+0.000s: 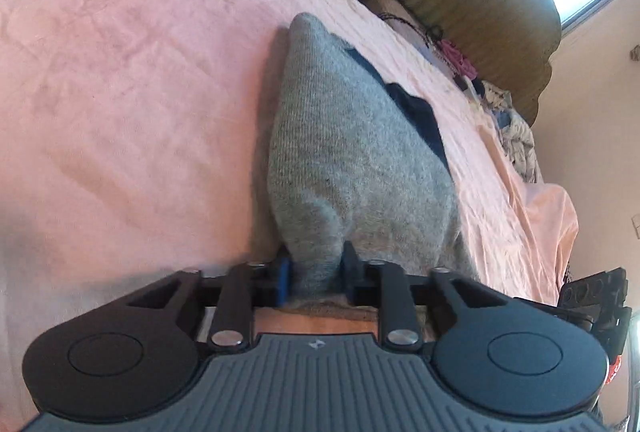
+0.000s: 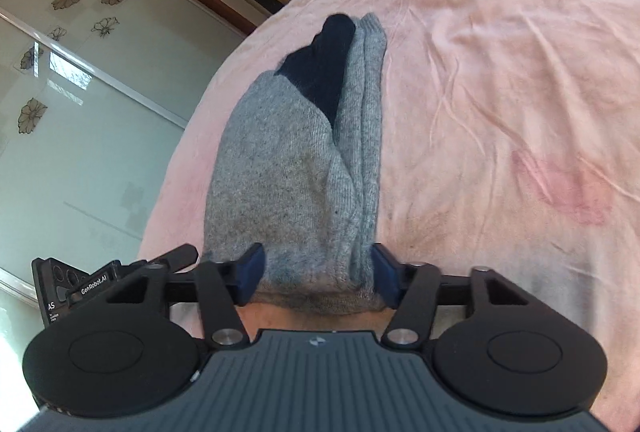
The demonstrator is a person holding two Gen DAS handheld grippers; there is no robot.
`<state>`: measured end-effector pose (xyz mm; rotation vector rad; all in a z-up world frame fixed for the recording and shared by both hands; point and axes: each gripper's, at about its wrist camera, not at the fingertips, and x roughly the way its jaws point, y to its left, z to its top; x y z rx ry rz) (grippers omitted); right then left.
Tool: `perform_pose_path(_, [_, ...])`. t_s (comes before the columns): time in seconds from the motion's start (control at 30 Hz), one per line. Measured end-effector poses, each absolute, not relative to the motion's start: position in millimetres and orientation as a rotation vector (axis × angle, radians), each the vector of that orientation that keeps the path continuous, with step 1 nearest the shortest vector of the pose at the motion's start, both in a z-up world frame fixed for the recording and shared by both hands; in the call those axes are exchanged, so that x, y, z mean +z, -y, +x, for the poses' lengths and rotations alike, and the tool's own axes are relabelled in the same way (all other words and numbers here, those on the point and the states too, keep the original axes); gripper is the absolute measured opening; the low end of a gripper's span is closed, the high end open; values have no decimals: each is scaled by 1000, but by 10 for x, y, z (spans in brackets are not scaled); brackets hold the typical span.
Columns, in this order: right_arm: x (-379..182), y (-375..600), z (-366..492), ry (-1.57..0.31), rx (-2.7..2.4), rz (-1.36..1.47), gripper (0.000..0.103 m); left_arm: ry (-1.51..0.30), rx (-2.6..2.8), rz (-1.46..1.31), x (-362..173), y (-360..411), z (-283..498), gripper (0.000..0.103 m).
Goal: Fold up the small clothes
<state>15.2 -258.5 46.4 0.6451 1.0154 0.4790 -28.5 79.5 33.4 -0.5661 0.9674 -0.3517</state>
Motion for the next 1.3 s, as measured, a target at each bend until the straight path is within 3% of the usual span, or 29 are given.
perform_pose_path(0.07, [484,2532,161,-1027,503,606,24,-939,-357,-534,439,-804,-369,11])
perform_pose_path(0.27, [701,2623,-68,-1008,566,493,19,-935,-353,-312,516,-809,-626,11])
perform_pose_path(0.37, [575,2651,-60,-1047,560,503,24,-915,-381,-273,576,-843,-707,16])
perform_pose_path(0.4, [607,2688,-43,-1038,556,523,35,-888,-390,-241,679,-846,-757,19])
perform_pose_path(0.43, [682,2737,-29,-1008,544,531,53,-846,-397,-210,779,-850,-805,29])
perform_pose_path(0.47, [792,2803,-16,-945,526,539,61,-791,-392,-184,881,-827,-831,52])
perform_pose_path(0.5, [890,2862,29,-888,514,553,69,-720,-378,-162,983,-784,-845,67])
perform_pose_path(0.53, [976,2899,112,-847,501,559,69,-640,-366,-133,1069,-702,-846,89])
perform_pose_path(0.57, [1052,2904,241,-820,479,555,69,-570,-363,-95,1119,-586,-825,92])
perform_pose_path(0.67, [1108,2780,764,-809,443,536,69,-576,-410,21,1027,-149,-542,91])
perform_pose_path(0.8, [871,2477,1480,-934,331,465,63,-702,-442,100,649,227,-244,90])
perform_pose_path(0.83, [798,2407,1582,-957,319,447,56,-716,-430,124,557,262,-223,90])
perform_pose_path(0.87, [749,2346,1645,-966,332,420,43,-695,-420,159,473,281,-250,90])
perform_pose_path(0.9, [685,2246,1667,-964,346,350,21,-669,-424,182,429,284,-294,90])
perform_pose_path(1.0, [587,2265,1750,-938,363,313,15,-656,-427,215,403,302,-351,91])
perform_pose_path(1.07, [592,2282,1770,-951,360,327,15,-664,-422,207,447,276,-364,91])
perform_pose_path(1.1, [640,2233,1733,-948,358,295,19,-660,-408,201,493,241,-391,91])
perform_pose_path(1.2, [878,2228,1493,-878,296,253,42,-624,-412,149,617,54,-559,91])
perform_pose_path(1.3, [1116,2255,1137,-767,383,316,45,-643,-417,132,609,-2,-592,91])
